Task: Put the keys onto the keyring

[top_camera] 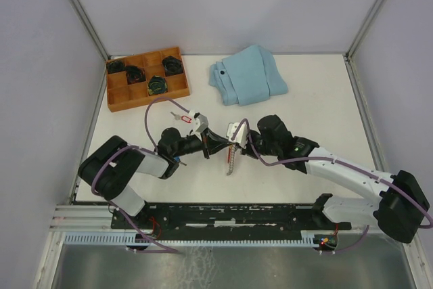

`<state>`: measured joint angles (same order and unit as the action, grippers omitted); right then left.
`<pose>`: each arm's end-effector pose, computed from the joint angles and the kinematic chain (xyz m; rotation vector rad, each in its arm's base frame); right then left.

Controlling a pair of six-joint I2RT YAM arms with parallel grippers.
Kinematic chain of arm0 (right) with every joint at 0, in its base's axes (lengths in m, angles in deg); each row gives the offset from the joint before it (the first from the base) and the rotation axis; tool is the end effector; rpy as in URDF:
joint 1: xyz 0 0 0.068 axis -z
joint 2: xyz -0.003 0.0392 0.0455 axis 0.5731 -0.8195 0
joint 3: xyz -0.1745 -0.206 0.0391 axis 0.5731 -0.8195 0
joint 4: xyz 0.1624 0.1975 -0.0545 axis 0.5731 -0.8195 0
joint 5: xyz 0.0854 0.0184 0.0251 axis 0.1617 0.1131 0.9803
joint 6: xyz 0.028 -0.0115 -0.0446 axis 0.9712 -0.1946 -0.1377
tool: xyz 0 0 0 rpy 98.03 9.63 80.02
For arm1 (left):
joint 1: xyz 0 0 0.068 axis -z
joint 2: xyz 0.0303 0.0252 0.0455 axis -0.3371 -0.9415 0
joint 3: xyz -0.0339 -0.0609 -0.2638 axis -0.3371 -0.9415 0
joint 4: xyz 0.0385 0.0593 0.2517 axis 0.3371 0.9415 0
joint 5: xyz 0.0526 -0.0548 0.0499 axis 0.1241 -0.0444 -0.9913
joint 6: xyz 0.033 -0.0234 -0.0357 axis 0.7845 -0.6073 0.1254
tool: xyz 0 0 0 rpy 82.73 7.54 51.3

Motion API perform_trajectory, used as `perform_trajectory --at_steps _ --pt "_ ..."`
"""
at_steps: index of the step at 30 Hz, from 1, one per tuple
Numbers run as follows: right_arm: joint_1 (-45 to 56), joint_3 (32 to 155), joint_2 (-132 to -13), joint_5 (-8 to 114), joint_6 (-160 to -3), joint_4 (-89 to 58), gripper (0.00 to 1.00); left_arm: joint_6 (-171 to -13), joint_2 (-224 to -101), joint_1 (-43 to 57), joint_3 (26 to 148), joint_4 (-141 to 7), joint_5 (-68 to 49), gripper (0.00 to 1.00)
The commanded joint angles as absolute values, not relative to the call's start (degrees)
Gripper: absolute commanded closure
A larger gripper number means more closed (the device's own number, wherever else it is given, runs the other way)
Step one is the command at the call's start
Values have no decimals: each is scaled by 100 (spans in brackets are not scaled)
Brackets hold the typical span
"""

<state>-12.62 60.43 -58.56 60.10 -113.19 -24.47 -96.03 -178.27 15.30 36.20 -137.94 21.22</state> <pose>0.1655 0.1942 0.2496 -1.4044 1.6746 0.4995 0.2058 -0.1713 0.1751 0.8321 1.4306 -1.2040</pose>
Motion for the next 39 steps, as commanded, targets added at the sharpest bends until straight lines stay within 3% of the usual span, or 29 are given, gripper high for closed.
perform_trajectory --at_steps 1,10,17,23,31,39 --pt "-1319 6065 -5834 5959 -11329 -2269 99 -9998 -17895 1539 3536 -14850 1809 97" --pt "-1319 6601 -6031 6200 -11693 -2816 99 -9308 -18023 1537 3400 -14568 2331 73" --pt "-1319 6849 -6156 6393 -11870 -3110 99 -8800 -18100 1536 3494 -14382 2836 63" --pt "-1322 6985 -6211 6527 -11957 -3281 99 -8028 -18048 1537 3596 -14050 3200 59" --pt "-1320 7053 -6250 6656 -11985 -3358 99 -6916 -17853 1541 4054 -12522 3429 57" --pt "-1319 7081 -6287 6706 -11985 -3404 99 -6753 -17855 1537 4244 -12246 3804 67"
